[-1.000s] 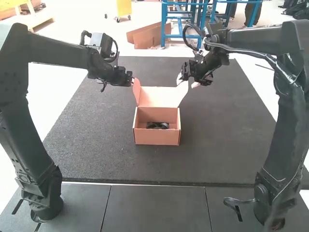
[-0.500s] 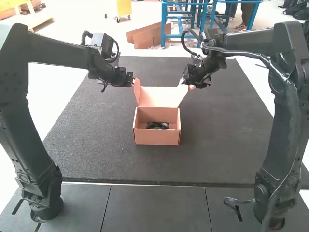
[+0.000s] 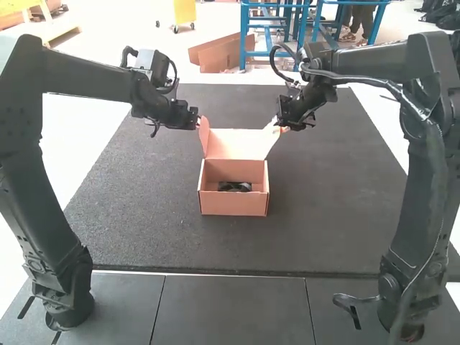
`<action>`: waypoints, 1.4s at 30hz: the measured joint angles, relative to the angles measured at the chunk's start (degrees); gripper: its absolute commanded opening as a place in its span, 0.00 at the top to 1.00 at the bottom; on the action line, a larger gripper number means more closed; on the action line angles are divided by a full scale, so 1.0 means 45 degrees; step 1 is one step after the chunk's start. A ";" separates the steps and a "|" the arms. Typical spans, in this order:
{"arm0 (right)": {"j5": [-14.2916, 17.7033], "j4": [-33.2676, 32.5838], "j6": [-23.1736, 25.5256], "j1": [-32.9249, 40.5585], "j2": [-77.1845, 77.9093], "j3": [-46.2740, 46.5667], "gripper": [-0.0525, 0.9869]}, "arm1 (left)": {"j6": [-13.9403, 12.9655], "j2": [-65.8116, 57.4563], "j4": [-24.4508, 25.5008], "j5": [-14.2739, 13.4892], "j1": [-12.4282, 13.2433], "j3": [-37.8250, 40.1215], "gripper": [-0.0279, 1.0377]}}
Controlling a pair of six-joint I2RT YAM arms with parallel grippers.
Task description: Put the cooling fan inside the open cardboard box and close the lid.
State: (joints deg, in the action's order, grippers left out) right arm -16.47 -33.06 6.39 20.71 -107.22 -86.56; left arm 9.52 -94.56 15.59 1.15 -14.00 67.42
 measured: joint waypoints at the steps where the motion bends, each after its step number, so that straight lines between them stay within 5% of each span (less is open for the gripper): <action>1: 0.0005 0.0000 0.0000 0.0000 0.0000 0.0000 0.73 | 0.0000 0.0000 0.0000 0.0000 0.0000 0.0000 0.06; 17: 0.0087 0.0180 -0.0204 0.0000 0.0000 -0.0345 0.83 | 0.0005 0.0000 0.0044 0.0000 0.0000 0.0005 0.06; 26: 0.0087 0.0214 -0.0335 0.0000 0.0000 -0.0345 0.96 | 0.0000 0.0000 0.0092 0.0000 0.0000 0.0000 0.06; 42: 0.0364 0.0155 -0.0670 0.0665 0.0345 -0.0262 0.96 | 0.0199 0.0005 0.0704 0.0058 -0.0573 0.0000 0.06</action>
State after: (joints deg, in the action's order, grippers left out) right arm -14.83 -32.36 3.38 23.70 -105.67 -87.74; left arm 10.41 -94.54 18.76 1.41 -16.58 67.42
